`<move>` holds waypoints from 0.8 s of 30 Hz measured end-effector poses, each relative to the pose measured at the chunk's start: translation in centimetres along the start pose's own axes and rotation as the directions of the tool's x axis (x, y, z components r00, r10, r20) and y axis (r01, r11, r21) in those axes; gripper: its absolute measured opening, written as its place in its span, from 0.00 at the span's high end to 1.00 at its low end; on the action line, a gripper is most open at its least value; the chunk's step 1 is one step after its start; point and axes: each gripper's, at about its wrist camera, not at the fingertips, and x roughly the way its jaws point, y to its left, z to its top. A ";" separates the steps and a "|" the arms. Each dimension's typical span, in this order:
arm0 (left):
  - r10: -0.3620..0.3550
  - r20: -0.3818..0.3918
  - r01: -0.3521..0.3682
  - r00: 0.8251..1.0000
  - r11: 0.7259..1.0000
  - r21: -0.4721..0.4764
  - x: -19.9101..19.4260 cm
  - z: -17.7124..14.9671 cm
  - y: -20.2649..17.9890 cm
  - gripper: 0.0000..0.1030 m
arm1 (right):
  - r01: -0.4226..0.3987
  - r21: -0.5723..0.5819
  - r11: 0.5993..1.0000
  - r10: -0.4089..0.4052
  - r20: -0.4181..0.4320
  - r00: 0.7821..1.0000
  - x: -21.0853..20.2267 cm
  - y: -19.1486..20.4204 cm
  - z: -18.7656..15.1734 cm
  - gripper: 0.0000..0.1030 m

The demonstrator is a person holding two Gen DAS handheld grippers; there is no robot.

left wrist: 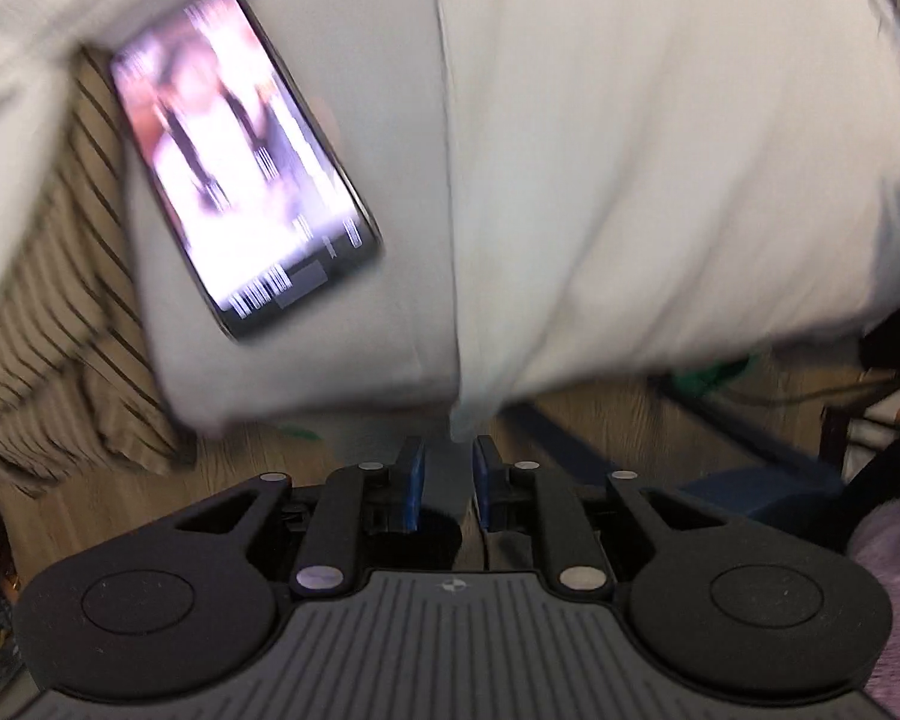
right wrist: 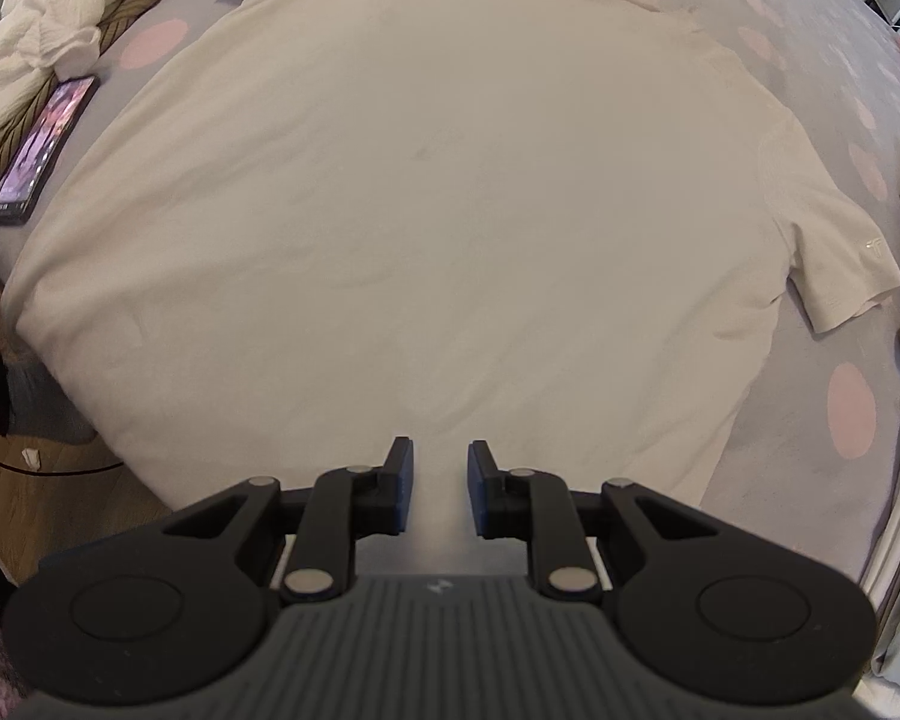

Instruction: Fold clothes

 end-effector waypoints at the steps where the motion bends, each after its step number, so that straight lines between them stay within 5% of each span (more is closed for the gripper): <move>1: 0.001 0.031 -0.001 1.000 1.000 -0.006 -1.1 0.6 -0.3 0.83 | 0.002 0.011 1.000 -0.002 0.004 1.000 -0.1 -0.2 0.2 0.79; 6: 0.010 0.215 0.008 0.976 0.996 -0.085 -5.6 4.1 1.2 0.81 | 0.033 0.079 0.996 -0.036 0.029 0.999 -0.9 -1.8 1.4 0.78; 13: 0.045 0.424 0.037 0.905 0.982 -0.183 -9.0 10.0 2.6 0.80 | 0.091 0.184 0.979 -0.104 0.065 0.992 -2.2 -4.3 4.1 0.73; 24: 0.086 0.561 0.116 0.823 0.942 -0.314 -8.4 16.4 7.1 0.76 | 0.111 0.251 0.962 -0.148 0.131 0.980 -0.3 -4.2 9.8 0.73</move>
